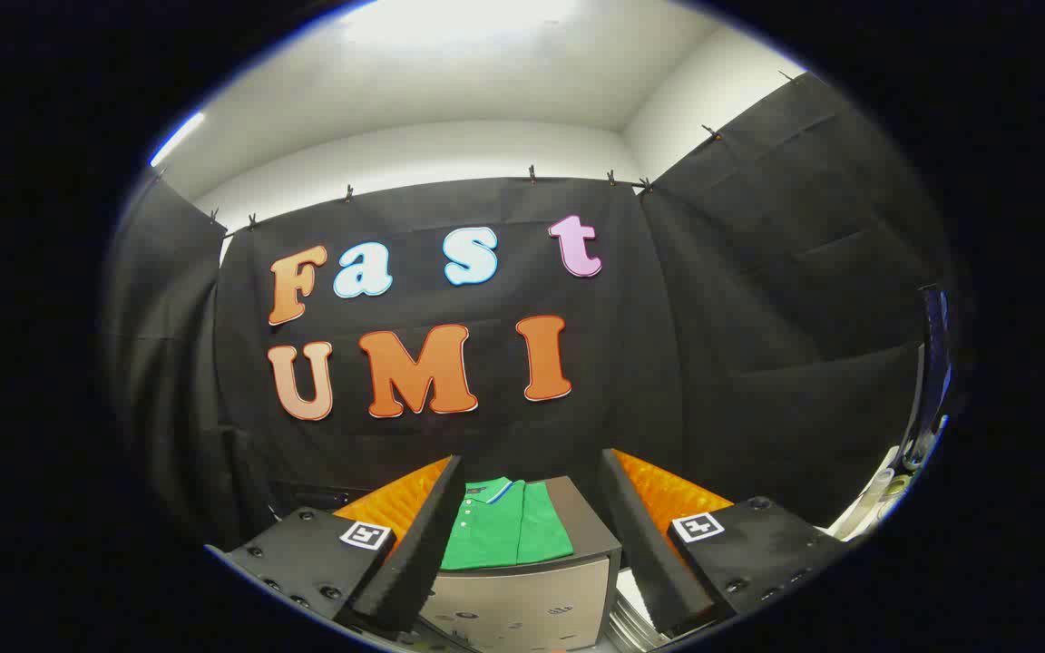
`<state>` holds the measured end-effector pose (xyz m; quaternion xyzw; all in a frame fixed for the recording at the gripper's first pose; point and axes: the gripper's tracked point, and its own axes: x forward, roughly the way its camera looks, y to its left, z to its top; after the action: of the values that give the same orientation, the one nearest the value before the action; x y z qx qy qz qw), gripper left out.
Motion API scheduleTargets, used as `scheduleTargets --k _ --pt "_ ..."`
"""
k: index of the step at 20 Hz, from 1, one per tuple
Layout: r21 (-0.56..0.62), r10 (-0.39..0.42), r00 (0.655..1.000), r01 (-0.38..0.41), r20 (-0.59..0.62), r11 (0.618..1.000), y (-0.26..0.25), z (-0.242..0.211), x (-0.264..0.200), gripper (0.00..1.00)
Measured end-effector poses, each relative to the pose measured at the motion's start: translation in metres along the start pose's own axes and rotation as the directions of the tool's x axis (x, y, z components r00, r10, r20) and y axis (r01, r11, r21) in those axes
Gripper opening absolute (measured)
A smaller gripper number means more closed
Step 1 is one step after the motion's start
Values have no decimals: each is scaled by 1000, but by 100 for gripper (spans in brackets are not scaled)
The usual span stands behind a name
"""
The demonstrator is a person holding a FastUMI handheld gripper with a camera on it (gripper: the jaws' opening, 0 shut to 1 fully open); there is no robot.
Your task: Put the clothes into the washing machine and then close the washing machine lid.
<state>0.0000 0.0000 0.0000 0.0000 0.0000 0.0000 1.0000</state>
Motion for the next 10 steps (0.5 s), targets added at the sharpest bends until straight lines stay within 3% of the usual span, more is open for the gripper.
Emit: scheduleTargets --k 10 --pt "-21 19 1000 -19 8 1000 13 3 -2 97"
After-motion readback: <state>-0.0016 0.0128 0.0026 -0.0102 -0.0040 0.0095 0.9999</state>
